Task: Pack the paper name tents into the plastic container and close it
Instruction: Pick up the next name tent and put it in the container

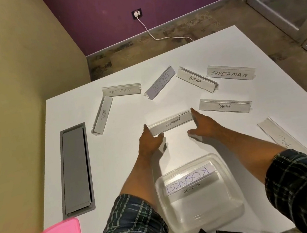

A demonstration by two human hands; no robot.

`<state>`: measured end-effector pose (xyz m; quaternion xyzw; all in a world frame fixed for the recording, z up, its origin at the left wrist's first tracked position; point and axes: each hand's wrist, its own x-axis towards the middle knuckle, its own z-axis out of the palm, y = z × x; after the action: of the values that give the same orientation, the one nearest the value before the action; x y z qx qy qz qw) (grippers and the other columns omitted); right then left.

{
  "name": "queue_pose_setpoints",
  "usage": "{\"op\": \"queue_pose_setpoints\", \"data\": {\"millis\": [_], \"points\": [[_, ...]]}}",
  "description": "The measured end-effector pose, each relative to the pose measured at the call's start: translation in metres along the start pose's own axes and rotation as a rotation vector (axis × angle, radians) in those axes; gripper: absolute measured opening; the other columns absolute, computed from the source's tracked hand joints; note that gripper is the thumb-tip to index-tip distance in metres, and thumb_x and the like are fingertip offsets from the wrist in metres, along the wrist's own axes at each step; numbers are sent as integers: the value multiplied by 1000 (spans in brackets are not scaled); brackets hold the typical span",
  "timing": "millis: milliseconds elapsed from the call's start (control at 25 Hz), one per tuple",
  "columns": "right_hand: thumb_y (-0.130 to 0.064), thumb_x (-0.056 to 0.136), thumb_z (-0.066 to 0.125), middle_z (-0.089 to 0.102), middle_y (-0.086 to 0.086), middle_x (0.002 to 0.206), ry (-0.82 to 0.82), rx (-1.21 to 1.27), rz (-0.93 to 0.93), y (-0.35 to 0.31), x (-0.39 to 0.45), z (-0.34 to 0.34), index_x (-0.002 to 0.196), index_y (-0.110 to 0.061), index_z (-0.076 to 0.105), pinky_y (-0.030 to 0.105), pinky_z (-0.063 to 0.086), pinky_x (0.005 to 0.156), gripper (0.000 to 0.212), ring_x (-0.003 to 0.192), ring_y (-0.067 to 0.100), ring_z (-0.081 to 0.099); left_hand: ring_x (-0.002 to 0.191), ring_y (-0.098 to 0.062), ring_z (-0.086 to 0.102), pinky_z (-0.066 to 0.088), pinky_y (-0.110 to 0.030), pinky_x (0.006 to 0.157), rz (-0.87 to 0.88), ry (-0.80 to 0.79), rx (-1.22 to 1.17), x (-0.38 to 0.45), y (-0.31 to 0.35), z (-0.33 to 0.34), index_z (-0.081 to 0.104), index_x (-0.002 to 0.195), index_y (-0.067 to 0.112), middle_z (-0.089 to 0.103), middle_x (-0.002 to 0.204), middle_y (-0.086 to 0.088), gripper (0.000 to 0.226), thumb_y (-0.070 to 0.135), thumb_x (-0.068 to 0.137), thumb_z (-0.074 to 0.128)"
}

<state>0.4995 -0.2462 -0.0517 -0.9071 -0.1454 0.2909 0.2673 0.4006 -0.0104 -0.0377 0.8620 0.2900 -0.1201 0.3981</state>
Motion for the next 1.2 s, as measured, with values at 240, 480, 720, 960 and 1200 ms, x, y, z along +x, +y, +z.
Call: {"op": "queue_pose_setpoints", "data": {"millis": [240,480,720,960,1200], "points": [[-26,81,79,55,9,136,116,6,-25,-3,0,-1,149,-13,39,33,41,101,80,127,27,53,109,-35,61,48,-37,84,10,143,119,-6,8,-1,59,115,0,64,115,-18,38,26,88,66],[-34,73,85,57,7,111,149,-159,-71,-13,-28,-15,135,-12,53,33,46,80,73,103,25,60,112,-32,62,50,-36,89,28,176,215,-36,14,-18,65,123,11,60,123,-12,44,26,82,70],[-36,61,92,55,-5,106,93,-302,-198,-16,-70,-37,131,-25,60,29,42,76,78,101,20,60,88,-22,67,52,-29,74,42,51,246,-72,14,-48,74,96,11,73,92,-6,42,34,65,88],[-63,57,84,46,-20,99,107,-478,-477,-11,-117,-56,110,-39,60,26,37,63,63,83,8,56,50,-11,61,51,-21,46,109,-160,135,-112,8,-70,76,69,1,74,64,-6,41,32,51,97],[-58,61,85,69,-17,105,-106,-401,-591,6,-152,-54,103,-32,59,37,52,80,55,91,9,60,51,-17,62,41,-19,46,-3,-562,343,-147,16,-56,75,73,6,75,68,-10,43,39,54,97]]}}
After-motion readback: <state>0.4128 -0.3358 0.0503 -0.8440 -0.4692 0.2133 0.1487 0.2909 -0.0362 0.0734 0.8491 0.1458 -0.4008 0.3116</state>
